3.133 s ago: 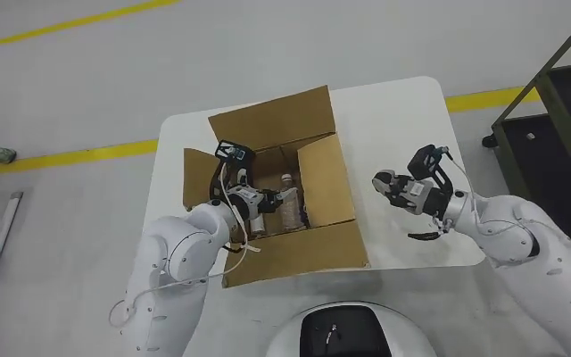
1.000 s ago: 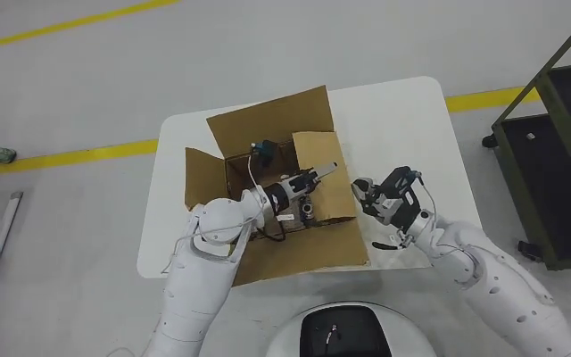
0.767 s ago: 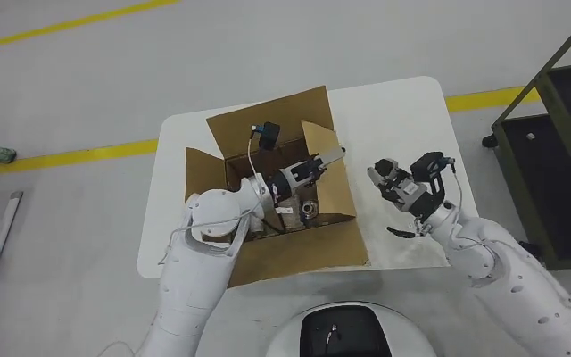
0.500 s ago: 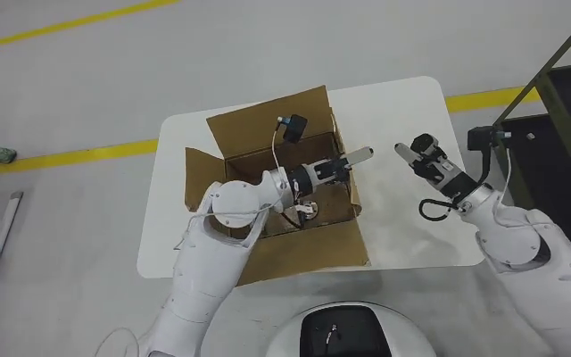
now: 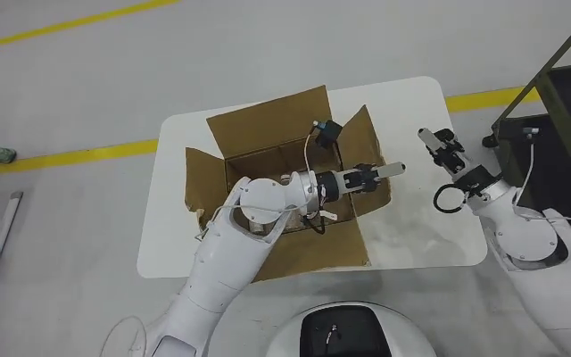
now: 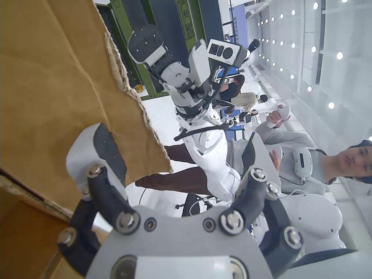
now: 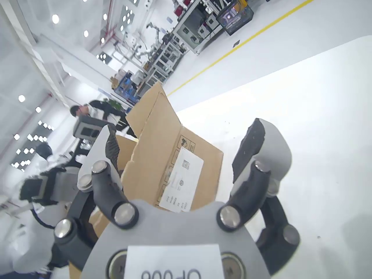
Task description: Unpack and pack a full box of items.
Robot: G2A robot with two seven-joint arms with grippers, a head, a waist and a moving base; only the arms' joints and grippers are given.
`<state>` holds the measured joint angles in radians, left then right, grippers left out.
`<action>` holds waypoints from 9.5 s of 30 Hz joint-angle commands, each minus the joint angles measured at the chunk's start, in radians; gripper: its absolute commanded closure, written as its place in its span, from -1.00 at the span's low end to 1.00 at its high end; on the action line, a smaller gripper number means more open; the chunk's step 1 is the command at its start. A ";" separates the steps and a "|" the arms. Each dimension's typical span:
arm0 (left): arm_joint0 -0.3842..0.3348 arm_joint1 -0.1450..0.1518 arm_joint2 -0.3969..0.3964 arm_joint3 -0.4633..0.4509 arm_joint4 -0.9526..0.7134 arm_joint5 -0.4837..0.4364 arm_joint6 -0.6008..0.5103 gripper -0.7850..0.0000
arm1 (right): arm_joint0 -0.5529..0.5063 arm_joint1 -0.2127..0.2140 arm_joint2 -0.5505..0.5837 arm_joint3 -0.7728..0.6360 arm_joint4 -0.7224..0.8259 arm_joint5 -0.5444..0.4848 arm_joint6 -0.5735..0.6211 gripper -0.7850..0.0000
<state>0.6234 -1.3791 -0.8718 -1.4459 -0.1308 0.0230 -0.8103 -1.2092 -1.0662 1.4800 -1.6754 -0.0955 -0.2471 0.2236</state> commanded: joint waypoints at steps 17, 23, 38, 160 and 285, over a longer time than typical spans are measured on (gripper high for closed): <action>0.006 -0.009 0.003 0.013 -0.018 0.011 -0.026 -1.00 | 0.213 -0.018 -0.141 0.077 0.050 0.057 0.255 0.39; 0.007 -0.010 0.004 0.013 -0.012 0.016 -0.033 -1.00 | 0.226 -0.021 -0.171 0.103 0.008 0.065 0.277 1.00; 0.037 0.011 -0.078 -0.050 0.055 0.046 -0.034 -1.00 | 0.141 -0.015 -0.105 0.101 0.025 0.062 0.248 1.00; -0.063 -0.007 0.018 0.018 1.042 0.561 -0.396 1.00 | 0.128 -0.022 -0.016 0.160 0.001 -0.007 0.246 1.00; 0.379 0.155 -0.590 -0.259 1.674 0.028 -0.612 1.00 | 0.165 -0.072 -0.204 0.109 -0.326 -0.233 0.103 1.00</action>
<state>0.9927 -1.2230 -1.4578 -1.7170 1.5728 0.0391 -1.4356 -1.0451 -1.1382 1.2747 -1.5707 -0.4227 -0.4779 0.3241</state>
